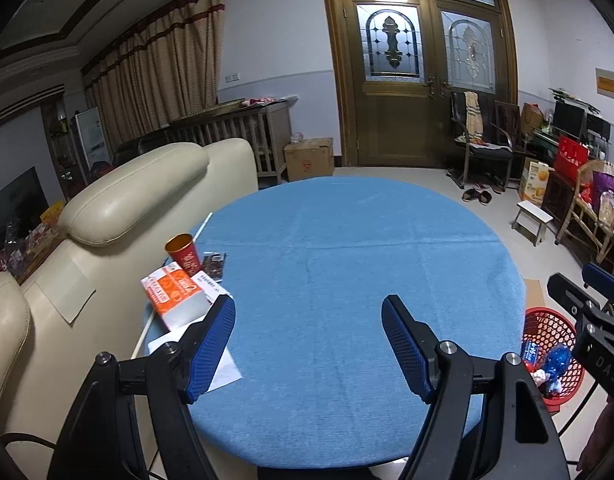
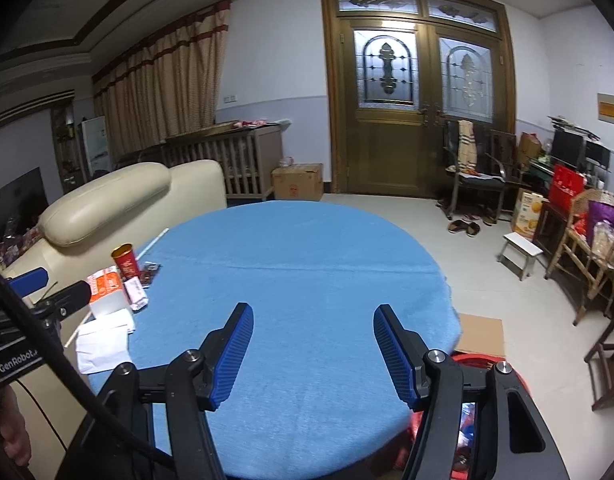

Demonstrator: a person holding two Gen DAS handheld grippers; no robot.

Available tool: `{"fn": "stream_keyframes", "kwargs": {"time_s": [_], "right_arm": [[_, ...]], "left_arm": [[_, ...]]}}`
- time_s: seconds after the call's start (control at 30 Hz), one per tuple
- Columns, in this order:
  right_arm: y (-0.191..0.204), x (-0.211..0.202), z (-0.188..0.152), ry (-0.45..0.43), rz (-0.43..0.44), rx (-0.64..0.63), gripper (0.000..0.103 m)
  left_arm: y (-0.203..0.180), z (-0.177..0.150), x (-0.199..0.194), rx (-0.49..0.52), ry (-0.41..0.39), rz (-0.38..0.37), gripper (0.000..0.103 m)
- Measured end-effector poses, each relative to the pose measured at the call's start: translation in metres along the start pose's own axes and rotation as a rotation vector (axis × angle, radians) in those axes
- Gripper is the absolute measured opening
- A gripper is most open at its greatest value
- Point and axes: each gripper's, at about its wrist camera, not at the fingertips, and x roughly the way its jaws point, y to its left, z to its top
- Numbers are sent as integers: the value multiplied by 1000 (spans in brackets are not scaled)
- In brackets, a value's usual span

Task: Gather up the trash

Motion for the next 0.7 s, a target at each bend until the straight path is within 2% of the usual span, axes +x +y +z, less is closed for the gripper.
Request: {"fn": "stream_keyframes", "kwargs": {"time_s": [0.37,0.7], "right_arm": [[-60,-7,-16,56,-85,131,66],[-90,0,-23,82,-134,198,66]], "left_arm": [[-46,10,9,73,14,-57,76],[-83,14,27,149,41,-111,76]]}}
